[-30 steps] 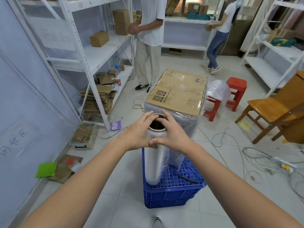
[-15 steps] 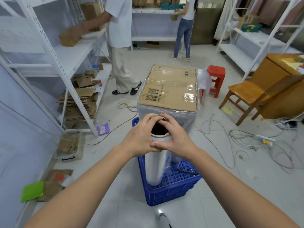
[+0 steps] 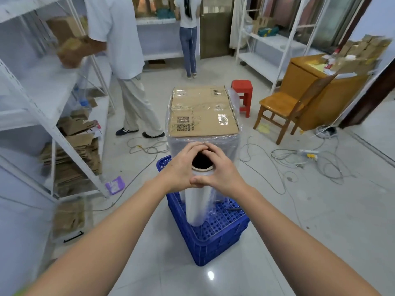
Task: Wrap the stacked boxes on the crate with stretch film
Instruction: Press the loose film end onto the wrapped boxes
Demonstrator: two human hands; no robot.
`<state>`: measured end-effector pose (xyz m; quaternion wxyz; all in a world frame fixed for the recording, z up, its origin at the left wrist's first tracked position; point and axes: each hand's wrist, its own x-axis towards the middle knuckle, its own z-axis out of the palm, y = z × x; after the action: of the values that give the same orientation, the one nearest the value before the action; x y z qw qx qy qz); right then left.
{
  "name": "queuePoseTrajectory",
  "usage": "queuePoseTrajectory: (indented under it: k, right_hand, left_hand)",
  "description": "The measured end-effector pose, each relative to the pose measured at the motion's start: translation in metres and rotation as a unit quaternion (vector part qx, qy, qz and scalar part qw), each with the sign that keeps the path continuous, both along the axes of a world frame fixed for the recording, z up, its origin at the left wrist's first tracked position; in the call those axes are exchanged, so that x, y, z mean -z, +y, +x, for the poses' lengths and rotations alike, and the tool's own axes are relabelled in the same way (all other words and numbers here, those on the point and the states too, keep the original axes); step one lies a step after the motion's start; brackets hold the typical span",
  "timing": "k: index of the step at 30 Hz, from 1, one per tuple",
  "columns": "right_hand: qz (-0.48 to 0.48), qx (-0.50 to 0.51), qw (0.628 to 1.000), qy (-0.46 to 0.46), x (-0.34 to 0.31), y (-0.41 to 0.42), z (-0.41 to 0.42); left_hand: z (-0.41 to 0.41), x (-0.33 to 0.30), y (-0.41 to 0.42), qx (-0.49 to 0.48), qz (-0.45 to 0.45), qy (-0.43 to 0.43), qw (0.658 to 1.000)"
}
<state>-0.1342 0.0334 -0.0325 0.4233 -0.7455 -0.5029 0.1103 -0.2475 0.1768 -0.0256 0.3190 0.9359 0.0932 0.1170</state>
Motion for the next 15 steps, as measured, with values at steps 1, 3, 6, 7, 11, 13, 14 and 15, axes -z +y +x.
queuePoseTrajectory:
  k: [1,3,6,7,11,13,14,15]
  right_hand:
    - [-0.007,0.000,1.000,-0.001,0.001,0.000,0.001]
    - [-0.036,-0.011,0.999,-0.025,0.001,-0.001,0.005]
    - [-0.081,-0.039,0.992,-0.083,-0.001,-0.007,0.018]
    - [-0.085,-0.046,0.991,-0.096,-0.002,-0.011,0.024]
    - [-0.040,-0.019,0.990,-0.136,-0.015,-0.028,0.053]
    - [-0.009,0.005,0.984,-0.177,-0.022,-0.032,0.073]
    - [-0.013,0.011,0.980,-0.200,-0.024,-0.031,0.084]
    - [-0.036,0.010,0.974,-0.225,-0.026,-0.029,0.095]
  left_hand:
    - [0.000,0.001,0.000,-0.004,0.004,0.000,1.000]
    - [0.003,0.002,0.003,-0.011,0.026,0.004,1.000]
    - [0.010,-0.006,0.006,-0.027,0.085,0.038,0.995]
    - [0.012,-0.009,0.005,-0.036,0.102,0.050,0.993]
    - [0.020,-0.013,-0.004,-0.070,0.130,0.075,0.986]
    - [0.023,-0.013,-0.010,-0.084,0.159,0.090,0.980]
    - [0.025,-0.013,-0.013,-0.095,0.172,0.102,0.975]
    - [0.028,-0.014,-0.016,-0.109,0.179,0.114,0.971]
